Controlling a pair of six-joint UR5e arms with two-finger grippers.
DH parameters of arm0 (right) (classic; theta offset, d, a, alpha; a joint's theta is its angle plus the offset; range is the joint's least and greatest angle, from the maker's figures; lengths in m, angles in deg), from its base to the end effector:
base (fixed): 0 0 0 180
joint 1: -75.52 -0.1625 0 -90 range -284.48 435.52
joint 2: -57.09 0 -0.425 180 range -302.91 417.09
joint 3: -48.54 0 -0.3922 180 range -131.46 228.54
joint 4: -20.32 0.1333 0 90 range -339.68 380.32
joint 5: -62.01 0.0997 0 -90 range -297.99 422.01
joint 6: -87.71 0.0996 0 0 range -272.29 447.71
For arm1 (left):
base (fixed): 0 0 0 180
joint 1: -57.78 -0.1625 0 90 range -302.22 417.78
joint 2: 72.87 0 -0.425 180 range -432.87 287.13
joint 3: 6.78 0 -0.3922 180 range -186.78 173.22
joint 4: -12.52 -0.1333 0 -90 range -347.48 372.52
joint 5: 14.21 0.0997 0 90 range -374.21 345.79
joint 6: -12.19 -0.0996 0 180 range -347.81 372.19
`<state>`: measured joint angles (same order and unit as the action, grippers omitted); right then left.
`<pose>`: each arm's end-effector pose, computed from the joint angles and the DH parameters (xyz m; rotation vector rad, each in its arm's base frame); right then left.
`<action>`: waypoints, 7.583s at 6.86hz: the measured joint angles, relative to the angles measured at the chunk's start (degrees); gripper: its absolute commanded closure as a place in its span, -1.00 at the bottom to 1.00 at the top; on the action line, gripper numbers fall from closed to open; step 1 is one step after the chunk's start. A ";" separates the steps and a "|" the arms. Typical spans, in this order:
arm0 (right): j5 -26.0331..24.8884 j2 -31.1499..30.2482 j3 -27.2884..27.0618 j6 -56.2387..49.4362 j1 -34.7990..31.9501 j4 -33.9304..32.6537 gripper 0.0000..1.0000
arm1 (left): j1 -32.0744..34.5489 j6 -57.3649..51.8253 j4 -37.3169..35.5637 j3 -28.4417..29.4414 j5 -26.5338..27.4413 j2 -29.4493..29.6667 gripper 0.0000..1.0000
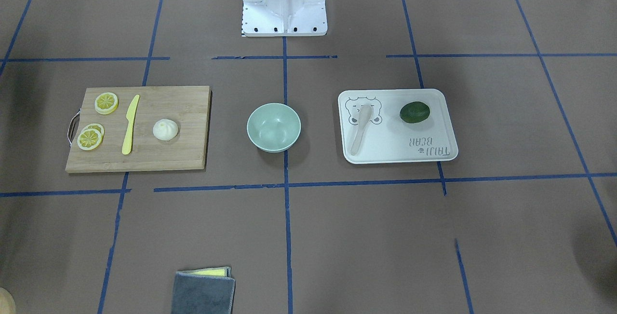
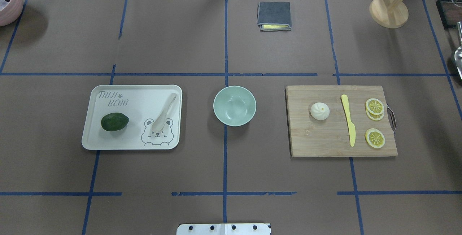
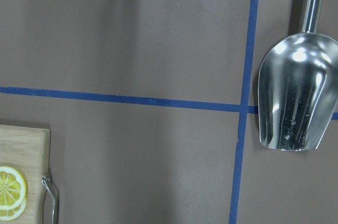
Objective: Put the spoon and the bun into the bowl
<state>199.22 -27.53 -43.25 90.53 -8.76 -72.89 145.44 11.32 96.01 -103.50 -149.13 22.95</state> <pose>0.0068 -0.5365 0.5973 0.0037 -0.8264 -0.0762 -0.0412 -0.5346 0.5598 0.0898 0.7847 0.0943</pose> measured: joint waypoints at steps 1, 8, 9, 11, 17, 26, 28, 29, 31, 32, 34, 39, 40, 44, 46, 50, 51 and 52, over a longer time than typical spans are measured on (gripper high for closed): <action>-0.09 -0.77 -0.49 -1.70 -0.17 -0.48 -1.00 | 0.20 0.01 -0.74 -0.30 -0.05 -0.02 -1.00; 1.35 -2.12 -4.19 -4.12 2.21 2.60 -1.00 | -6.50 3.29 6.75 -5.43 -8.05 -1.04 -1.00; 0.59 -2.38 -4.20 -4.02 3.47 4.74 -1.00 | -11.28 8.59 11.44 -6.02 -9.52 -0.36 -1.00; 0.37 -2.72 -4.15 -3.95 5.03 6.21 -1.00 | -22.91 23.71 22.98 -6.64 -6.20 4.89 -0.98; 0.53 -3.36 -4.18 -0.62 7.23 6.46 -1.00 | -48.46 36.64 25.85 2.56 18.01 20.53 -0.74; 0.25 -3.36 -3.80 4.74 8.96 6.46 -1.00 | -51.94 35.93 26.48 8.60 19.01 24.11 0.99; 0.31 -3.39 -3.75 4.77 8.96 6.44 -1.00 | -51.93 36.11 26.41 8.59 19.07 24.10 1.00; 0.33 -3.42 -3.75 4.80 8.96 6.42 -1.00 | -51.90 36.42 26.39 8.48 19.06 24.07 1.00; 0.36 -3.45 -3.81 4.85 8.96 6.45 -1.00 | -51.30 36.84 26.18 5.43 18.94 24.12 1.00; 0.42 -3.45 -4.03 4.98 8.96 6.46 -1.00 | -50.56 37.79 26.14 2.97 18.92 24.50 1.00; 0.60 -3.44 -4.37 5.37 8.99 6.46 -1.00 | -50.58 46.60 27.87 3.03 18.96 29.68 1.00; 3.60 -3.44 -4.87 13.45 10.52 11.75 -1.00 | -56.24 66.67 36.42 12.94 29.13 40.64 -0.74; 4.02 -3.32 -4.87 13.81 11.27 12.16 -1.00 | -57.17 66.91 38.95 14.52 31.30 40.32 -0.99; 4.58 -1.04 -7.31 32.95 21.27 19.79 -1.00 | -55.42 65.38 44.09 14.49 34.09 36.77 -0.89; -0.18 2.03 -7.86 56.70 29.91 31.72 -1.00 | -50.51 60.81 43.87 9.27 28.16 30.78 -0.89; -19.30 7.59 -7.86 69.98 43.81 32.48 -0.84 | -45.76 57.94 43.91 3.70 19.57 24.92 -0.90; -22.33 7.37 -7.84 69.92 45.71 31.41 -0.16 | -45.75 58.08 43.91 3.53 19.46 24.73 -0.90; -24.32 7.28 -7.99 69.86 46.92 30.34 0.99 | -45.73 58.15 43.93 3.50 19.44 24.67 -0.90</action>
<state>174.90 -20.24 -51.24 160.39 38.16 -42.55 99.71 69.47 139.94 -99.99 -129.70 47.62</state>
